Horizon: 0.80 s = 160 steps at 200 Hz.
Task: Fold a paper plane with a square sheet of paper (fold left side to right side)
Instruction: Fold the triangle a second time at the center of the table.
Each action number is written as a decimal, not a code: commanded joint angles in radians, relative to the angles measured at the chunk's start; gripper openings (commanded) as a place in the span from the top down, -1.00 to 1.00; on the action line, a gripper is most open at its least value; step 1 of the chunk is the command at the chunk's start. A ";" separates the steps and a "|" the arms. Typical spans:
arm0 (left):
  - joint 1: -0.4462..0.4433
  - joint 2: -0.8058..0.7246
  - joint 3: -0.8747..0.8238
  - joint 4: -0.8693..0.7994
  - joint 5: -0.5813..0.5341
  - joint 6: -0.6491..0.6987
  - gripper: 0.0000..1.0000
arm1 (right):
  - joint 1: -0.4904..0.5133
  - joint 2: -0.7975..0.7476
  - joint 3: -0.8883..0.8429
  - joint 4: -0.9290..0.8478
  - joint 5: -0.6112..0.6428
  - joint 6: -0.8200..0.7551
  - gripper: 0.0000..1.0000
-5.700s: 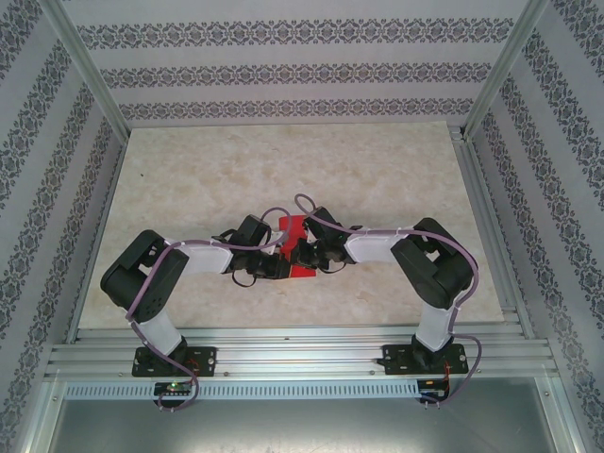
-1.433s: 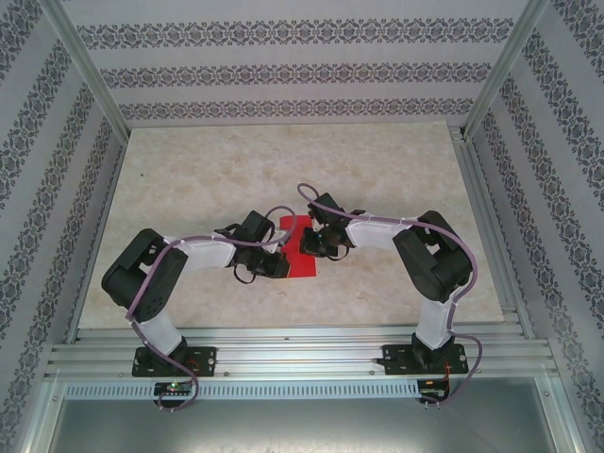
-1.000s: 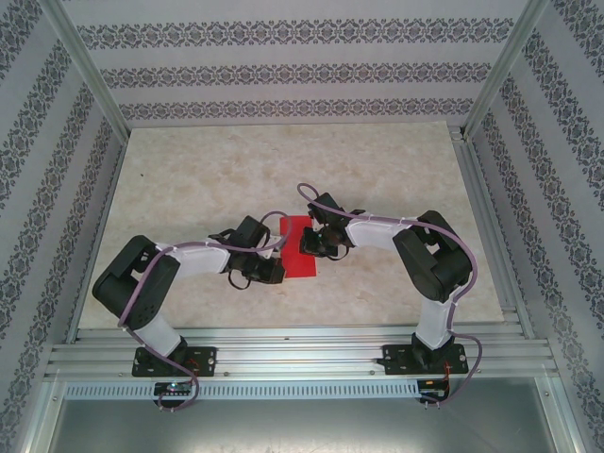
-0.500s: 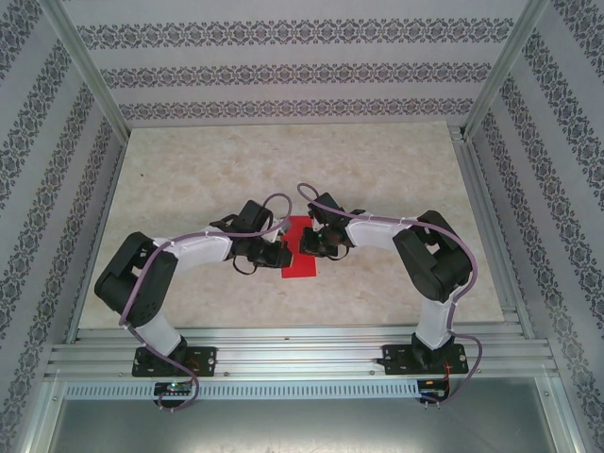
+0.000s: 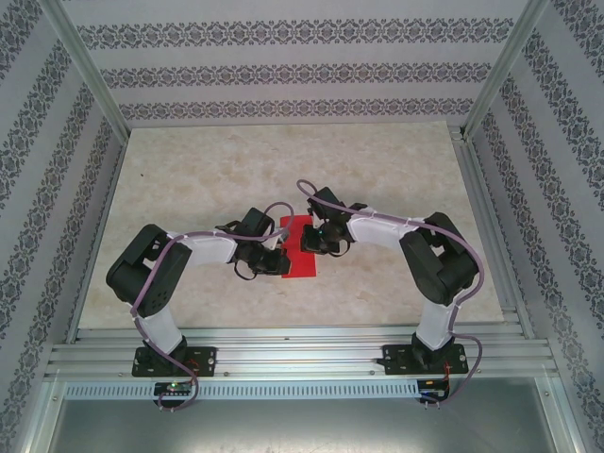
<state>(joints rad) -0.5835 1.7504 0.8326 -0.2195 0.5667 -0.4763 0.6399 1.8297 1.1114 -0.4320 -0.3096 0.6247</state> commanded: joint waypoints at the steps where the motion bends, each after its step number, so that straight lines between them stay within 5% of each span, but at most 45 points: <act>1: 0.005 0.018 -0.052 -0.055 -0.089 0.026 0.90 | 0.014 -0.034 0.009 -0.058 -0.038 -0.033 0.82; 160: -0.005 0.029 -0.064 -0.056 -0.117 0.033 0.90 | 0.066 0.116 0.062 -0.004 -0.083 -0.016 0.82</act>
<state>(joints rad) -0.5838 1.7447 0.8181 -0.1974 0.5632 -0.4725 0.7002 1.9232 1.1503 -0.4530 -0.3843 0.6163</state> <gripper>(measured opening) 0.059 0.089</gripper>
